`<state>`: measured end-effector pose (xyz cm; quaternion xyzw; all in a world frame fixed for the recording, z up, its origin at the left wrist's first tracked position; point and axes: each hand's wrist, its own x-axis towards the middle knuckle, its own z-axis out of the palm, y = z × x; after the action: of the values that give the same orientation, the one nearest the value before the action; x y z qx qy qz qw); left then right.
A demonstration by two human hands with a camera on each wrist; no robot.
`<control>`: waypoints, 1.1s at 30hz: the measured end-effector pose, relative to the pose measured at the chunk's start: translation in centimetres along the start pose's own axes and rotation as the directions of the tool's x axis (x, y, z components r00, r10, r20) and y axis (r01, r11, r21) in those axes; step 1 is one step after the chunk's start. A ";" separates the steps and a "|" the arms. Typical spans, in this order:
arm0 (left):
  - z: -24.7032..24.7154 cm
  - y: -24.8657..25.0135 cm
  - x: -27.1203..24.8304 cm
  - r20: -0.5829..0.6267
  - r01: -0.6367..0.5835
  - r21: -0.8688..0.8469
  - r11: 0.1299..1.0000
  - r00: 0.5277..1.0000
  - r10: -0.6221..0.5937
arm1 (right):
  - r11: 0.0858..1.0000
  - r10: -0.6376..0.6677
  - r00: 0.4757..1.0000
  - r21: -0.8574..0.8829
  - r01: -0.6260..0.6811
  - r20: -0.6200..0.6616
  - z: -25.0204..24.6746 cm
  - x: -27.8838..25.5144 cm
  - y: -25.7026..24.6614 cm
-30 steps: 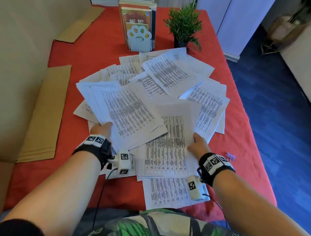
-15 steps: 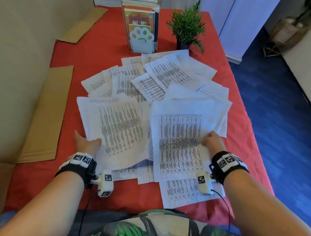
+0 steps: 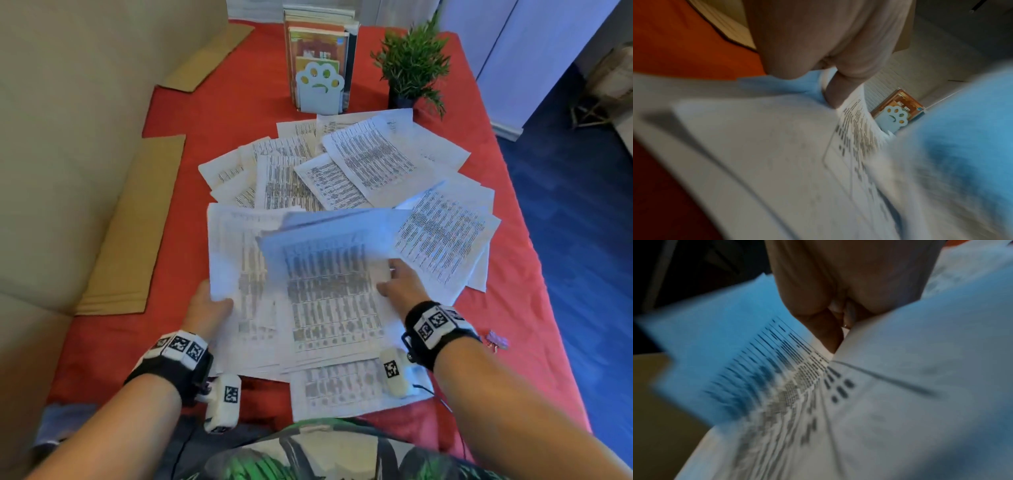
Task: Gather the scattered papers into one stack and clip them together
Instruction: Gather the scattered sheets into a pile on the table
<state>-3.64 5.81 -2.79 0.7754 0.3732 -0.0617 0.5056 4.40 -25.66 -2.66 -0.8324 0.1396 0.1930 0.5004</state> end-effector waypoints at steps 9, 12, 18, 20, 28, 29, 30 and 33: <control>2.8 0.1 -1.3 0.108 -0.028 0.136 0.990 0.994 0.014 | 0.944 -0.010 0.988 -0.328 -0.041 -0.154 3.2 -2.1 0.3; 3.6 0.2 -1.4 0.062 -0.042 0.329 0.943 0.998 0.023 | 0.924 0.123 0.952 -0.318 -0.212 -0.280 2.4 -2.8 0.6; 5.1 1.3 -2.5 0.046 0.012 0.358 0.934 0.999 -0.030 | 0.954 0.151 0.963 -0.220 -0.201 -0.224 2.5 -2.4 1.8; 5.5 1.3 -2.4 0.112 -0.057 0.349 0.935 0.994 0.019 | 0.949 0.114 0.977 -0.270 -0.160 -0.179 2.7 -2.3 1.9; 4.5 1.0 -2.4 0.102 -0.101 0.186 0.977 0.991 0.083 | 0.982 -0.014 0.985 -0.184 0.046 0.171 3.0 -3.1 1.2; 4.4 0.7 -2.2 0.116 -0.128 0.206 0.970 0.988 0.106 | 0.982 -0.023 0.979 -0.179 0.060 0.202 3.0 -3.1 1.2; 4.3 0.5 -2.1 0.112 -0.157 0.218 0.963 0.984 0.135 | 0.981 -0.038 0.977 -0.176 0.076 0.211 3.1 -3.1 1.3; 3.7 -0.2 -1.8 -0.010 -0.147 0.138 0.980 0.989 0.150 | 0.956 -0.042 0.989 -0.281 0.080 0.139 3.5 -2.8 1.5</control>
<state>-3.97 1.84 -3.85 0.8345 0.3144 -0.0415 0.4507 0.63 -23.09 -3.98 -0.8852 0.0512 0.2501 0.3889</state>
